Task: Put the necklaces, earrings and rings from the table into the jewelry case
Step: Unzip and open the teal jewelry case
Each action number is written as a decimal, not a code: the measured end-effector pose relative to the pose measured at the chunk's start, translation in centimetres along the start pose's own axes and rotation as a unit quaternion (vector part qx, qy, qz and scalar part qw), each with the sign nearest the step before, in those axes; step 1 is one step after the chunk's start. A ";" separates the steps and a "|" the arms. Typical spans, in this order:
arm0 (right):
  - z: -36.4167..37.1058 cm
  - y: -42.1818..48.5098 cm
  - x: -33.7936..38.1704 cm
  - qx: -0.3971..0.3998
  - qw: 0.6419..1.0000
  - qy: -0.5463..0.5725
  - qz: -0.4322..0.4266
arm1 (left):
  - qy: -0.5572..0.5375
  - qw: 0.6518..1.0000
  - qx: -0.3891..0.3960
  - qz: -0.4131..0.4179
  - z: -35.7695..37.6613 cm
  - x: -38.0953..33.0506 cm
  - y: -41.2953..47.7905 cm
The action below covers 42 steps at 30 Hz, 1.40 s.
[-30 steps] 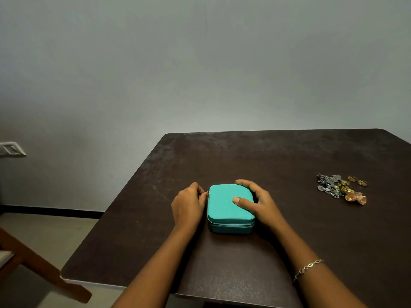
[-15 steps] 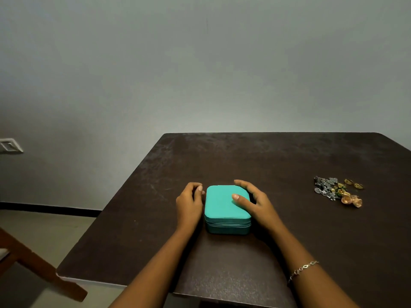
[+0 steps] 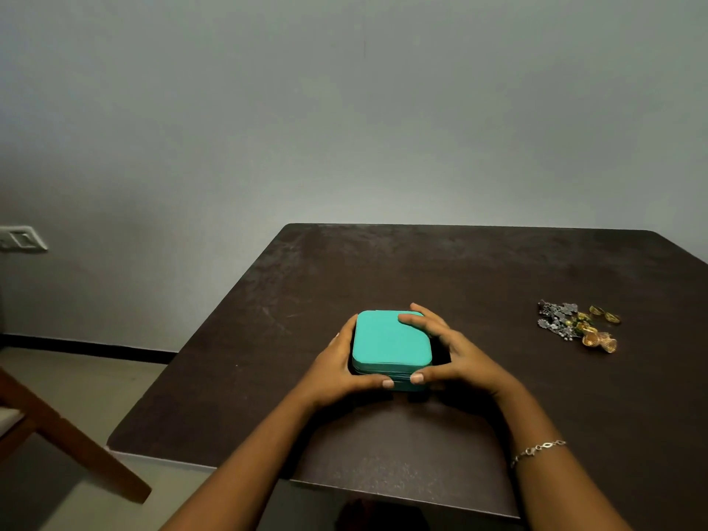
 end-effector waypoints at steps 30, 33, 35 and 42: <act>-4.5 5.0 1.4 -0.210 0.959 -0.057 0.179 | 0.061 0.997 -0.007 -0.054 -0.5 1.1 0.2; -5.0 6.0 0.3 -0.232 0.948 -0.088 0.202 | 0.066 0.996 -0.009 -0.060 -0.5 1.1 0.2; -5.1 6.4 -0.8 -0.232 0.943 -0.101 0.218 | 0.066 0.996 -0.009 -0.065 -0.5 1.2 0.3; -4.2 6.4 -2.6 -0.277 0.936 -0.091 0.197 | 0.077 0.995 -0.006 -0.056 -0.6 1.1 0.4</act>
Point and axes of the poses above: each hand's wrist, its own y-axis towards the middle knuckle, its own z-axis out of the palm, x = y × z, the point moved 6 cm from there along y, towards the middle knuckle, and after that the axes turned 13 degrees about -y, right-handed, at the moved point
